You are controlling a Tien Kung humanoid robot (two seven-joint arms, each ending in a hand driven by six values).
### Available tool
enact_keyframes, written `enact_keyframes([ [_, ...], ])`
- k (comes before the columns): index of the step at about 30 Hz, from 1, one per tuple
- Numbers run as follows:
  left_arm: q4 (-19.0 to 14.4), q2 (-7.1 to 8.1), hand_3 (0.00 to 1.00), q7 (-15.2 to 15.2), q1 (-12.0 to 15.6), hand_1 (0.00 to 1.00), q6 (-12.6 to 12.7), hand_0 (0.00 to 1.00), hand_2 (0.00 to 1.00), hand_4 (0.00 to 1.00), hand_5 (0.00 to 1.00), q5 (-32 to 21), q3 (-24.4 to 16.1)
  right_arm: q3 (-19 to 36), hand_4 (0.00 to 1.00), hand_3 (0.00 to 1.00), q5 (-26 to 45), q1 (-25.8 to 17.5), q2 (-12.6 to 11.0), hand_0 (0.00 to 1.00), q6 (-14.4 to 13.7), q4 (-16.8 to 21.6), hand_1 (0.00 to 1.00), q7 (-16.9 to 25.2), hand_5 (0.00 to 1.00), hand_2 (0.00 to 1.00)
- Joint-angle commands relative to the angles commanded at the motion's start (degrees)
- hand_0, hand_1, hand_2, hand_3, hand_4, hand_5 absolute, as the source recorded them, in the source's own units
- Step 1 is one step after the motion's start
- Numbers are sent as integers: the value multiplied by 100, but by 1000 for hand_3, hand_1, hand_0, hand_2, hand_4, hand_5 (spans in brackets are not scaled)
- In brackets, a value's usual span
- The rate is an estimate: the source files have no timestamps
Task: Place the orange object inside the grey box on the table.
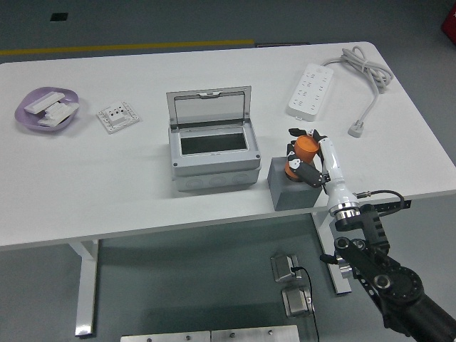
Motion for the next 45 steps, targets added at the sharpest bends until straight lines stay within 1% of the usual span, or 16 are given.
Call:
enact_keyframes([
  [2, 0, 0, 608, 0, -2, 564, 0, 635, 525, 563, 142, 0, 0, -3, 2, 636, -27, 24, 3, 640, -16, 9, 602, -9, 2, 636],
  [3, 0, 1, 608, 0, -3, 564, 0, 635, 525, 564, 138, 0, 0, -5, 2, 602, -52, 44, 5, 588, -29, 16, 555, -19, 2, 608],
  [8, 0, 6, 608, 1, -6, 564, 0, 635, 525, 564, 138, 4, -4, -45, 2, 602, -286, 216, 18, 588, -143, 63, 555, -144, 2, 608],
  [12, 0, 12, 608, 5, -6, 564, 7, 635, 525, 566, 137, 16, -18, -156, 2, 599, -598, 447, 50, 567, -259, 68, 546, -322, 2, 608],
  [14, 0, 16, 608, 8, -6, 564, 12, 635, 525, 566, 137, 28, -28, -241, 2, 599, -795, 591, 89, 567, -308, 48, 546, -449, 2, 608],
  [15, 0, 18, 609, 9, -7, 564, 15, 635, 525, 568, 136, 36, -33, -292, 2, 597, -902, 674, 116, 532, -329, 32, 539, -528, 2, 611],
  [19, 0, 29, 609, 9, -13, 564, 29, 635, 525, 568, 136, 71, -59, -555, 2, 597, -1418, 1072, 234, 532, -367, -77, 539, -915, 2, 611],
  [20, 0, 33, 609, 9, -15, 564, 32, 635, 525, 568, 136, 78, -64, -630, 2, 597, -1558, 1179, 263, 532, -360, -127, 539, -1012, 2, 611],
  [21, 0, 38, 610, 9, -17, 565, 35, 634, 527, 571, 135, 84, -68, -718, 2, 597, -1714, 1308, 300, 361, -345, -198, 455, -1120, 2, 607],
  [26, 0, 63, 610, 20, -20, 565, 44, 634, 527, 571, 135, 107, -78, -1025, 2, 597, -2322, 1791, 466, 361, -242, -517, 455, -1428, 2, 607],
  [27, 0, 69, 610, 23, -21, 568, 45, 634, 527, 572, 135, 109, -79, -1089, 2, 592, -2453, 1886, 507, 251, -223, -589, 393, -1471, 2, 605],
  [29, 0, 81, 610, 28, -25, 568, 46, 634, 527, 572, 135, 119, -81, -1244, 2, 592, -2594, 2055, 582, 251, -193, -733, 393, -1525, 2, 605],
  [32, 0, 95, 610, 30, -33, 568, 46, 634, 527, 572, 135, 128, -81, -1507, 2, 592, -2685, 2264, 587, 251, -149, -941, 393, -1586, 2, 605],
  [33, 0, 99, 610, 30, -37, 570, 46, 627, 527, 572, 136, 135, -83, -1620, 2, 583, -2707, 2339, 587, 136, -129, -1030, 349, -1605, 2, 598],
  [41, 0, 113, 610, 20, -105, 568, 42, 628, 527, 572, 135, 234, -128, -2333, 2, 582, -2765, 2781, 587, 127, 7, -1773, 344, -1645, 2, 596],
  [45, 0, 120, 611, 24, -132, 568, 39, 627, 527, 573, 135, 280, -148, -2550, 2, 576, -2803, 2956, 587, 128, 55, -1988, 345, -1641, 2, 596],
])
